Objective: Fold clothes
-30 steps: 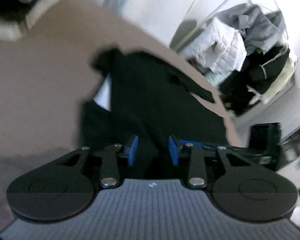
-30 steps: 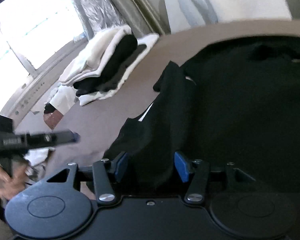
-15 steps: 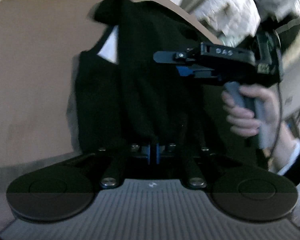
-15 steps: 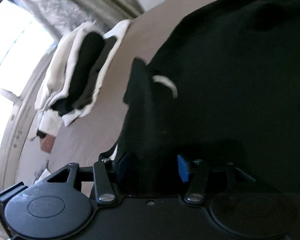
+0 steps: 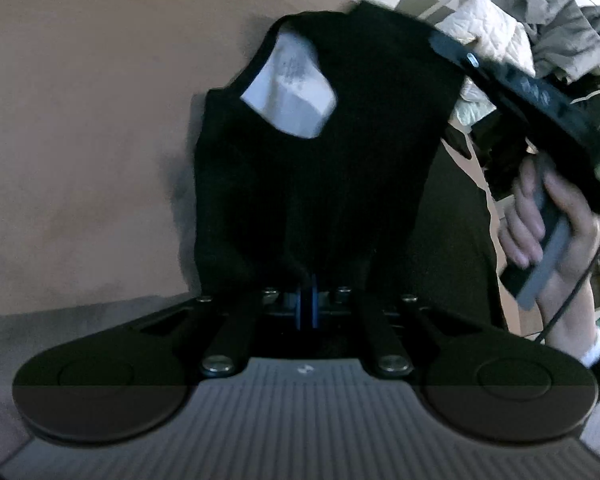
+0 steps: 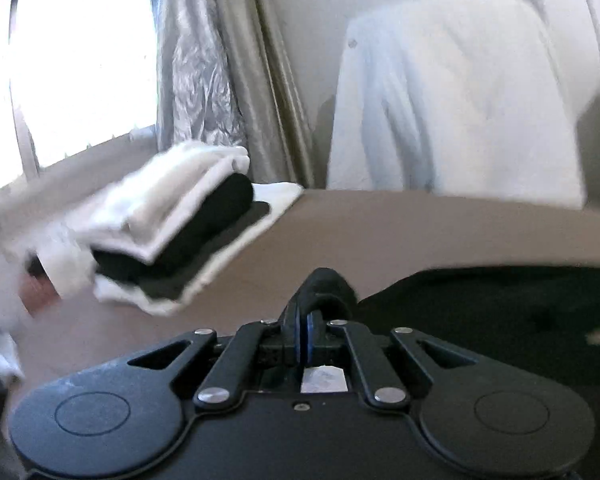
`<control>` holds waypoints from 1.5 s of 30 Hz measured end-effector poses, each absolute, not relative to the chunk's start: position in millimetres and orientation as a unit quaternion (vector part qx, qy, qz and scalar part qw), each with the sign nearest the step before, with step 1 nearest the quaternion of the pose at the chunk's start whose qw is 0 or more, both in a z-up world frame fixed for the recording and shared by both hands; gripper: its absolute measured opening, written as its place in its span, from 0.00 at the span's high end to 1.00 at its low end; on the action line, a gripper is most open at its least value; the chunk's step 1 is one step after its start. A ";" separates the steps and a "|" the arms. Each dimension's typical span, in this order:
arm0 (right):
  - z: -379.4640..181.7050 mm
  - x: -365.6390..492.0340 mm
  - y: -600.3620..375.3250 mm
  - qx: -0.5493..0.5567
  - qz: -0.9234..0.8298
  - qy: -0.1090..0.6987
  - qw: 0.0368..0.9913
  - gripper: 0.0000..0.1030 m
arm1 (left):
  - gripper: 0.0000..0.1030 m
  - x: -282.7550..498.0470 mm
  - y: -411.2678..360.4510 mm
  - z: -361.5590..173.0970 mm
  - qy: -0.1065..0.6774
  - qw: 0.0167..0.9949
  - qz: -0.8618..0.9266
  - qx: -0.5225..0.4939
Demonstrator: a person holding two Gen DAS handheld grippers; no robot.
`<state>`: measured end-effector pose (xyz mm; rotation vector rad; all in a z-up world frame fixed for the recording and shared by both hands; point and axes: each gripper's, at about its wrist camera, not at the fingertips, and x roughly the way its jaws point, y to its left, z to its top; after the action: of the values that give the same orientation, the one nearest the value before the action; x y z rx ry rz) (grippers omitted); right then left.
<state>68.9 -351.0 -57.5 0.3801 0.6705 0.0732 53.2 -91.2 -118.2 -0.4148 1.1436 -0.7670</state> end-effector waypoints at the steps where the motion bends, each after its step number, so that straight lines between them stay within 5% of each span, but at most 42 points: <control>1: -54.2 63.4 -348.7 0.163 0.016 0.326 0.931 0.96 | 0.96 53.1 -90.9 -118.8 0.525 0.753 -0.348 -0.190; 6: -41.6 37.4 -341.5 0.063 -0.080 0.323 0.941 0.88 | 0.96 50.1 -94.4 -112.7 0.519 0.774 -0.334 -0.142; 9: -54.0 26.7 -378.8 0.191 -0.095 0.335 0.918 0.76 | 0.96 44.9 -89.8 -104.4 0.508 0.785 -0.334 -0.119; 12: -61.4 7.3 -412.5 0.346 -0.066 0.300 0.887 0.46 | 0.96 45.5 -82.7 -106.1 0.511 0.781 -0.336 -0.126; 16: -78.4 1.9 -439.2 0.457 -0.033 0.300 0.837 0.38 | 0.96 49.6 -88.0 -115.6 0.514 0.775 -0.341 -0.141; 20: -99.4 29.5 -431.6 0.460 -0.001 0.349 0.816 0.37 | 0.96 46.1 -92.7 -112.3 0.495 0.788 -0.346 -0.121; 21: -97.4 37.4 -421.0 0.435 0.022 0.349 0.829 0.45 | 0.96 44.5 -94.7 -110.8 0.490 0.793 -0.344 -0.109; 22: -95.3 45.4 -410.4 0.410 0.045 0.349 0.841 0.83 | 0.96 42.9 -96.8 -109.3 0.486 0.798 -0.342 -0.096; 23: -93.3 53.3 -399.8 0.384 0.068 0.348 0.852 0.94 | 0.96 41.1 -98.3 -110.2 0.487 0.801 -0.338 -0.083; 35: 15.1 99.0 -362.4 0.190 0.056 0.147 0.969 0.94 | 0.96 37.5 -95.5 -115.3 0.490 0.801 -0.333 -0.086; 41: -9.0 119.1 -382.0 0.157 0.020 0.211 0.965 0.93 | 0.94 35.8 -95.6 -111.4 0.474 0.807 -0.342 -0.082; 45: -33.9 126.6 -393.9 0.215 0.039 0.264 0.940 0.76 | 0.94 38.1 -89.1 -110.3 0.474 0.799 -0.351 -0.116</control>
<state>126.6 -393.9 -33.9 0.4381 0.5391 0.0795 38.1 -89.1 -110.3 -0.2485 1.0170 -0.7534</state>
